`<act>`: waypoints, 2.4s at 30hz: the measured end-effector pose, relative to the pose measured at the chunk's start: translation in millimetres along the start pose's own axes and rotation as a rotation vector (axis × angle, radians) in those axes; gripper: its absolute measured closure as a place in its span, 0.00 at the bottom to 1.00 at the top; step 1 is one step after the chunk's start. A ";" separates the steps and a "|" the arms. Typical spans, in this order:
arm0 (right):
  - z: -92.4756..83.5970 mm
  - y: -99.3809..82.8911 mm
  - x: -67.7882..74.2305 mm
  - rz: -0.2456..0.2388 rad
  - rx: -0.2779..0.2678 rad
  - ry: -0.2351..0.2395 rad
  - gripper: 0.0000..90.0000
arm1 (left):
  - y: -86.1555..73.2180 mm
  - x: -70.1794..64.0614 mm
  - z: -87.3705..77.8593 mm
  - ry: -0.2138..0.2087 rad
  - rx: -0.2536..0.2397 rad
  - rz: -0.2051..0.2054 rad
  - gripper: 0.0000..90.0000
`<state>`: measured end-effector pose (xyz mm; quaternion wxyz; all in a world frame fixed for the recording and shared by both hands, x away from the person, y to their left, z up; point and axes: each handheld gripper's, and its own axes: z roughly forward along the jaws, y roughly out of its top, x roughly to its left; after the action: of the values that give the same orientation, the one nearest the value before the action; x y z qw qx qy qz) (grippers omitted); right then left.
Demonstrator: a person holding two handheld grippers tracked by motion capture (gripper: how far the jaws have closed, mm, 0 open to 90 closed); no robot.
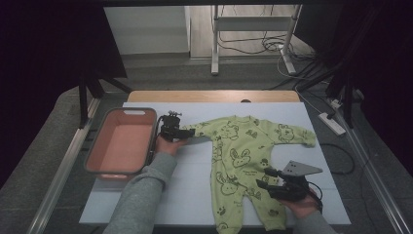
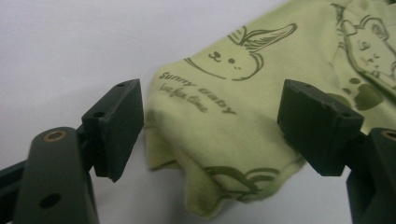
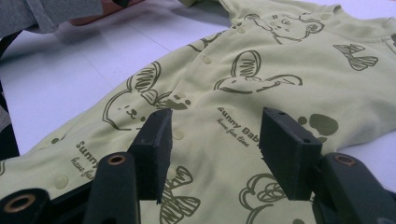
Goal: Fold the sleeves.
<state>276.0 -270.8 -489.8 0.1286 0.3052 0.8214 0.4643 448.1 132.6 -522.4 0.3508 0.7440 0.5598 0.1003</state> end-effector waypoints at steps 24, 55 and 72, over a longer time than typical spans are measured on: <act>0.6 -1.1 1.7 -0.006 0.002 0.000 0.50 | -8.2 -0.1 9.3 0.056 0.044 0.042 0.34; -0.9 -0.5 1.1 -0.005 -0.004 -0.010 0.50 | 14.2 -23.1 -33.6 -0.047 -0.114 0.107 0.80; -2.4 -0.3 0.4 0.000 -0.011 -0.014 0.50 | 18.2 -46.2 -37.7 -0.154 -0.158 0.158 0.80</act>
<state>274.4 -272.3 -488.8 0.1360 0.3076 0.8181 0.4665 425.2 104.0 -471.9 0.4414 0.7612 0.4612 0.1142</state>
